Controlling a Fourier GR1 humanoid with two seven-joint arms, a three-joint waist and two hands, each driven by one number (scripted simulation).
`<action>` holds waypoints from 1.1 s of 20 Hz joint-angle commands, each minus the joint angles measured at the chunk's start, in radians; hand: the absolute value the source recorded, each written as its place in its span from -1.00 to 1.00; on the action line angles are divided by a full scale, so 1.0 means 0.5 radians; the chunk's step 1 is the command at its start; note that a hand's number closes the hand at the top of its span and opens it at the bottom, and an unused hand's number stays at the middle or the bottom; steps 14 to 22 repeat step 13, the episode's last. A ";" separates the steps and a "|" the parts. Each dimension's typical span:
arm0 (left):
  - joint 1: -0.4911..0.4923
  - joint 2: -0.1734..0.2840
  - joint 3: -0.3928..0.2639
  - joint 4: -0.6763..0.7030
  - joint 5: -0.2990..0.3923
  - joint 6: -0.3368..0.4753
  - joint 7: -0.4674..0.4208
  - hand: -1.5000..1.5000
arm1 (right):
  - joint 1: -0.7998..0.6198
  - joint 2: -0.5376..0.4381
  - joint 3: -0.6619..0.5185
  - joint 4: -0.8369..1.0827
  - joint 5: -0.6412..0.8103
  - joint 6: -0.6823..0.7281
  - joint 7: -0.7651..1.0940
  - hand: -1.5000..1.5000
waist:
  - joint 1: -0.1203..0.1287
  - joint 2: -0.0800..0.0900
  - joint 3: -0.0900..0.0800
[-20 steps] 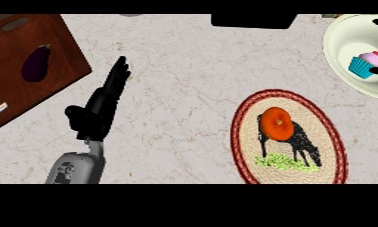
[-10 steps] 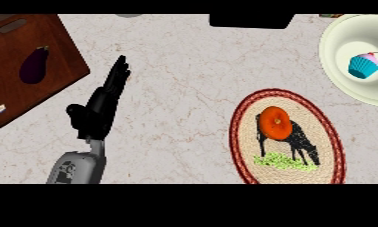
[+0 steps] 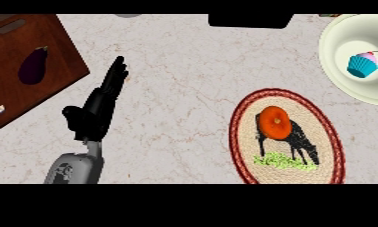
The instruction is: Pick the cupcake from the placemat and place it in the bowl
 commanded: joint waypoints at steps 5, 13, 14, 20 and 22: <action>-0.044 -0.031 0.010 0.029 0.000 0.026 0.035 0.00 | 0.146 -0.076 -0.069 -0.014 -0.095 0.466 -0.101 -1.00 | -0.022 -0.003 0.002; -0.013 -0.001 0.010 -0.037 0.014 -0.010 0.043 0.00 | 0.346 -0.074 -0.054 -0.128 -0.112 0.535 -0.197 -1.00 | -0.010 0.003 0.008; -0.013 -0.001 0.010 -0.037 0.014 -0.010 0.043 0.00 | 0.346 -0.074 -0.054 -0.128 -0.112 0.535 -0.197 -1.00 | -0.010 0.003 0.008; -0.013 -0.001 0.010 -0.037 0.014 -0.010 0.043 0.00 | 0.346 -0.074 -0.054 -0.128 -0.112 0.535 -0.197 -1.00 | -0.010 0.003 0.008; -0.013 -0.001 0.010 -0.037 0.014 -0.010 0.043 0.00 | 0.346 -0.074 -0.054 -0.128 -0.112 0.535 -0.197 -1.00 | -0.010 0.003 0.008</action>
